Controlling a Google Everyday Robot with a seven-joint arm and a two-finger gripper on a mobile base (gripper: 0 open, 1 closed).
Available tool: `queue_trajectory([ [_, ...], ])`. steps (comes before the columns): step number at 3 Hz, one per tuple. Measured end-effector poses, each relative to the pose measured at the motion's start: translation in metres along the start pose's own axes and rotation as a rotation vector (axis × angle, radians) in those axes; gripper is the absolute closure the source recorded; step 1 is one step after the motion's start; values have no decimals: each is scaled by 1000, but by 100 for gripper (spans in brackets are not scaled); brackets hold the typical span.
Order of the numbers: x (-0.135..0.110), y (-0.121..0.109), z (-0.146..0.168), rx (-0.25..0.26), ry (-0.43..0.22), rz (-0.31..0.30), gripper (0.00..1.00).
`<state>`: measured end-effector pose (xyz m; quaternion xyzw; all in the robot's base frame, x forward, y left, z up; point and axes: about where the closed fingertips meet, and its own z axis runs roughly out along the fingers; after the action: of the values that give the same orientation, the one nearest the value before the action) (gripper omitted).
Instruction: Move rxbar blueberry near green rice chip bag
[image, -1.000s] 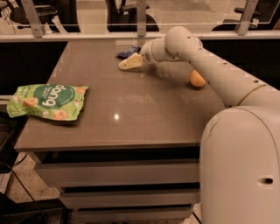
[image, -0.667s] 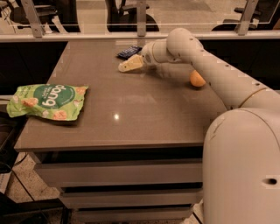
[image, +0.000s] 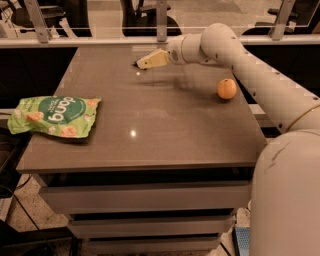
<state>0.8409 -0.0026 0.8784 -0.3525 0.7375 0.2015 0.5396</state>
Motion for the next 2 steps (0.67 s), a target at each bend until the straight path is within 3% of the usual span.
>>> queue_trajectory([
  [2, 9, -6, 27, 48, 12, -25, 0],
])
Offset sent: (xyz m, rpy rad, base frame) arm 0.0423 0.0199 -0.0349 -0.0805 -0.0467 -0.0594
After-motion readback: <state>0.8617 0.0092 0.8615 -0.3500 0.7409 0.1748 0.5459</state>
